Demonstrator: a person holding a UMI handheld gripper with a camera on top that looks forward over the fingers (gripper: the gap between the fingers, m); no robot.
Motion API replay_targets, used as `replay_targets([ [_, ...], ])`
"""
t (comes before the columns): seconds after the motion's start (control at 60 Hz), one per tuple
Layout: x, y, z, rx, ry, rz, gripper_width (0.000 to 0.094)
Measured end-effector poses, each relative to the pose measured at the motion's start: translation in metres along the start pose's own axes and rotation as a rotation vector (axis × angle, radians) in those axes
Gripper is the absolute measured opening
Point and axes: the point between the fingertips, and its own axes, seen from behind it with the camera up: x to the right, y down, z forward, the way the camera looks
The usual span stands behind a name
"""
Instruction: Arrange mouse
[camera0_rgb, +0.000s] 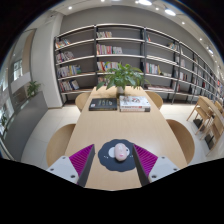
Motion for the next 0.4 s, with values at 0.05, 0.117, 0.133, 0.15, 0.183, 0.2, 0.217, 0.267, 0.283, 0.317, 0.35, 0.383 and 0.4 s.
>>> replay_targets([
  [0.05,-0.002,0.012,-0.008,-0.004,0.003,-0.009,0.0746],
  [0.117,0.000,0.024,-0.021,-0.015,0.010,-0.017,0.0747],
  [0.133,0.001,0.026,-0.024,-0.018,0.013,-0.019,0.0748],
  [0.15,0.002,0.028,-0.026,-0.020,0.015,-0.022,0.0749],
  [0.183,0.001,0.033,-0.027,-0.022,0.019,-0.024,0.0746],
  [0.2,0.001,0.037,-0.029,-0.022,0.021,-0.025,0.0747],
  [0.217,0.001,0.039,-0.032,-0.023,0.021,-0.026,0.0748],
  [0.267,0.003,0.042,-0.036,-0.024,0.024,-0.025,0.0746],
  [0.283,0.003,0.043,-0.036,-0.025,0.025,-0.025,0.0747],
  [0.317,0.003,0.045,-0.038,-0.025,0.027,-0.025,0.0748],
  [0.35,0.004,0.047,-0.040,-0.026,0.027,-0.025,0.0746],
  [0.383,0.005,0.049,-0.041,-0.027,0.031,-0.025,0.0747],
  [0.4,0.006,0.049,-0.042,-0.029,0.033,-0.026,0.0747],
])
